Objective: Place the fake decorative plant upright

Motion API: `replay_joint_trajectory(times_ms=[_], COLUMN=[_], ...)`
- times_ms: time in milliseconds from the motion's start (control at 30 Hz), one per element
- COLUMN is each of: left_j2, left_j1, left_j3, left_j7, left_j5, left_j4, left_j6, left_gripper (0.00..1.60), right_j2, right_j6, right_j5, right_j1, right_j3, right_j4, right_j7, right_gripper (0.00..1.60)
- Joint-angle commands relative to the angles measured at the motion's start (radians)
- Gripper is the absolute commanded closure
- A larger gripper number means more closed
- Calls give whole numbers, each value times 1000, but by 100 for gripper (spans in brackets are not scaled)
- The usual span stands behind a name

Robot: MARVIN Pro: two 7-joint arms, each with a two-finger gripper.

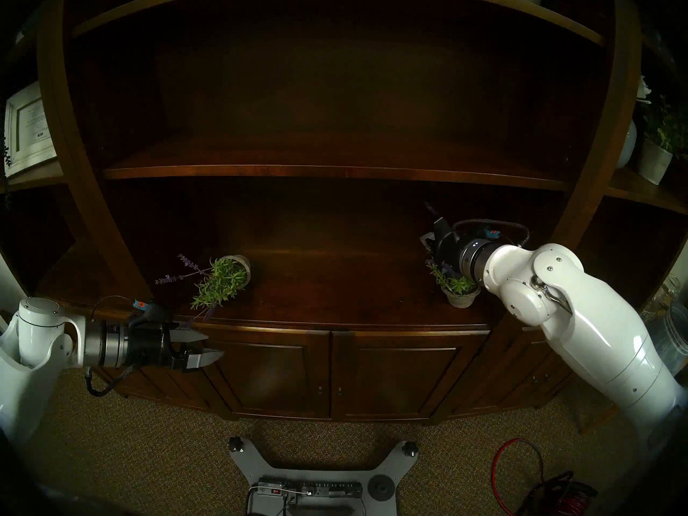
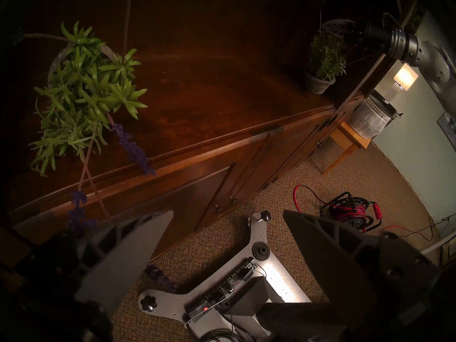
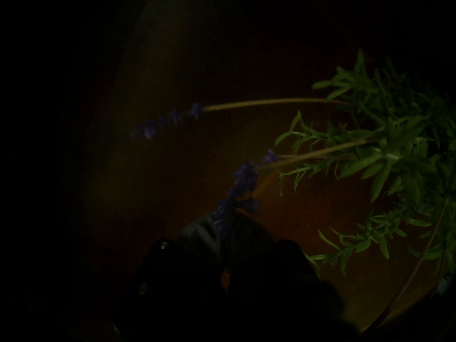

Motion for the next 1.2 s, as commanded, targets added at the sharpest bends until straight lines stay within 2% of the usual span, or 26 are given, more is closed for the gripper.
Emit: replay_joint_trajectory(times_ms=[0, 367, 400, 567, 633, 667, 767, 833, 867, 1167], left_j2=[2, 4, 4, 4, 4, 4, 4, 4, 4, 4], left_j1=[-11, -12, -12, -12, -12, -12, -13, -13, -13, -13], left_j3=[-9, -10, -10, -10, -10, -10, -11, -11, -11, -12], left_j7=[-1, -1, -1, -1, -1, -1, -1, -1, -1, -1], left_j5=[-3, -3, -3, -4, -4, -4, -4, -4, -4, -5], left_j4=[-9, -10, -10, -10, -10, -10, -11, -11, -11, -12], left_j6=[-4, -4, -4, -4, -5, -5, -5, -5, -5, -5], left_gripper=[0, 0, 0, 0, 0, 0, 0, 0, 0, 0], right_j2=[-69, -175, -184, -237, -245, -255, -297, -309, -327, -420], right_j6=[-10, -29, -34, -43, -48, -48, -54, -59, -60, -72], right_j5=[-48, -132, -142, -194, -205, -215, -264, -280, -302, -427], right_j1=[113, 214, 199, 263, 239, 265, 318, 295, 328, 395], right_j3=[-18, -79, -72, -106, -93, -108, -133, -119, -135, -157], right_j4=[28, 108, 109, 157, 154, 169, 210, 208, 232, 315], right_j7=[-14, -64, -64, -96, -93, -102, -128, -126, -139, -185], right_gripper=[160, 160, 160, 160, 160, 160, 160, 160, 160, 160])
